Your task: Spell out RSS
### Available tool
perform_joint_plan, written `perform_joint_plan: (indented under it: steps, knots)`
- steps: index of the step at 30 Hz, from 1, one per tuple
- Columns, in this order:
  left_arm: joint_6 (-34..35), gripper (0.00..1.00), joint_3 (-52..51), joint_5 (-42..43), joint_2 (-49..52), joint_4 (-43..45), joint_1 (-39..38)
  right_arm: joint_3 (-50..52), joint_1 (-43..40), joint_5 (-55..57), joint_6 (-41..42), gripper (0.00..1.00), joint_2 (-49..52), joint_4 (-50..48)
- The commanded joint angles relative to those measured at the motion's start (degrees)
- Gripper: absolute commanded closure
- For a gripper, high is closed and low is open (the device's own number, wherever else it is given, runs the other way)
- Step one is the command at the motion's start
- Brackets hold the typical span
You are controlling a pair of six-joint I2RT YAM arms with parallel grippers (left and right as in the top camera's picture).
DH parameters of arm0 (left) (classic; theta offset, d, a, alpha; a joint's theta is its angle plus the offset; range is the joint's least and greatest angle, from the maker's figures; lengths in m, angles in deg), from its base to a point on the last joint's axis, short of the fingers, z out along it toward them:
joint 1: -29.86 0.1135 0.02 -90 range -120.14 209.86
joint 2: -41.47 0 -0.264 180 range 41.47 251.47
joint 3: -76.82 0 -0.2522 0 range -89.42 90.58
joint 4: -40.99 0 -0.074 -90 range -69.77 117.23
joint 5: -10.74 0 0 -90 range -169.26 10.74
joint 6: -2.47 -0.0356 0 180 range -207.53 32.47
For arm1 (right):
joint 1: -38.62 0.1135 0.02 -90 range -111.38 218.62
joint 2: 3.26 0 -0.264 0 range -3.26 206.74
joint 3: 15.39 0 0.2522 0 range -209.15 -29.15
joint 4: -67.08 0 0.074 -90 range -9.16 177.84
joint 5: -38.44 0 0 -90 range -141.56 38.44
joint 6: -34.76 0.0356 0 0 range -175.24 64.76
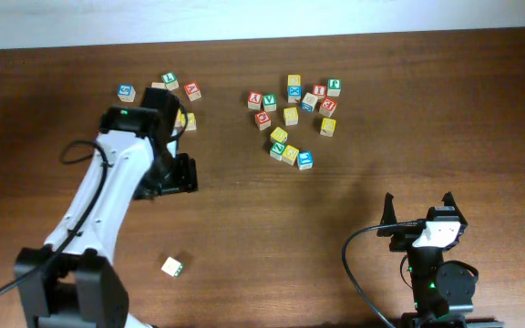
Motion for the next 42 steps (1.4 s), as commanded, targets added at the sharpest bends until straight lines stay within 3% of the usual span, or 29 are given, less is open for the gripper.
perform_joint_plan:
  steps: [1, 6, 18, 28, 31, 42]
  knots:
    - [4.46, 0.21, 3.56, -0.50, -2.19, -6.36, 1.16, 0.31, -0.39, -0.07, 0.61, 0.02, -0.48, 0.44]
    - [8.35, 0.18, -0.57, -0.55, -2.23, -11.28, 1.11, 0.31, -0.39, -0.07, 0.61, 0.02, -0.48, 0.44]
    - [8.39, 0.18, -22.56, 1.29, -2.23, 0.11, 1.01, 0.31, -0.39, -0.07, 0.61, 0.02, -0.48, 0.44]
    - [8.44, 0.24, -26.43, 4.28, -2.21, 3.67, 1.01, 0.31, -0.39, -0.07, 0.61, 0.02, -0.48, 0.44]
    - [9.81, 0.38, -26.49, 5.66, -2.21, 3.58, 1.01, 0.31, -0.39, -0.04, 0.61, 0.02, -0.48, 0.44]
    - [17.90, 0.36, -35.74, 5.42, -2.21, 14.36, 1.01, 0.31, -0.39, -0.04, 0.61, 0.02, -0.48, 0.44]
